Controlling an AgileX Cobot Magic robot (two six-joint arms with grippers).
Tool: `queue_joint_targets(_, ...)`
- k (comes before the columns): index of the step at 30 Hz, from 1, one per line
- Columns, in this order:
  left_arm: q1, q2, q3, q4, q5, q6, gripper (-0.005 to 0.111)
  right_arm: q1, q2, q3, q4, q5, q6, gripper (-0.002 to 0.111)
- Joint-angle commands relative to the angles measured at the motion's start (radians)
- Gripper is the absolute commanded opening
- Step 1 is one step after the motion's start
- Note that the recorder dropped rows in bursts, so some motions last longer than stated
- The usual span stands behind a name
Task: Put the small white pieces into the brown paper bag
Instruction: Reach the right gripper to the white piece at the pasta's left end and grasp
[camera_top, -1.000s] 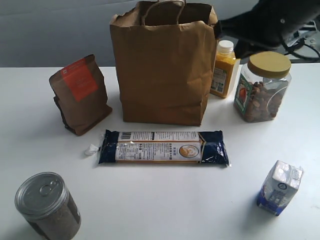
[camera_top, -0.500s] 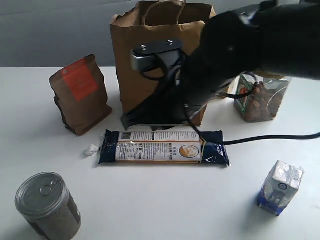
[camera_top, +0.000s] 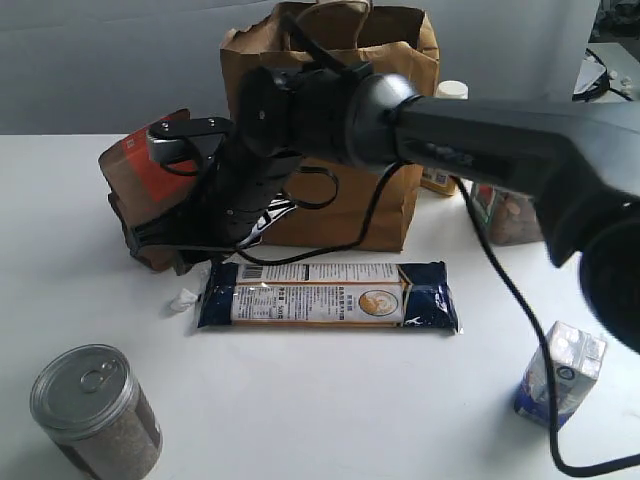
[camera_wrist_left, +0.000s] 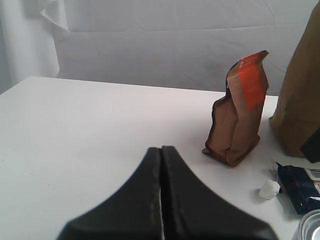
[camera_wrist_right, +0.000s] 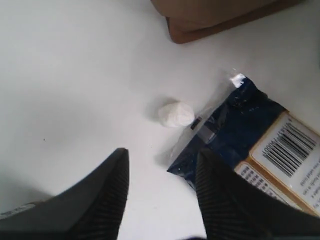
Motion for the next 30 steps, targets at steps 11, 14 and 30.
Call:
queue_joint_targets(11,-0.005,-0.003,0.004,-0.008,-0.002,-0.005,0.0,0.021,0.14,-0.08,-0.014,-0.031,-0.024,0.049)
queue_joint_targets(14,-0.005,-0.003,0.004,-0.008,-0.002,-0.005,0.0,0.021,0.148,-0.08,0.005,-0.07,-0.044,0.049)
queue_joint_targets(30,-0.005,-0.003,0.004,-0.008,-0.002,-0.005,0.0,0.021,0.172,-0.08,0.028,-0.167,-0.102,0.049)
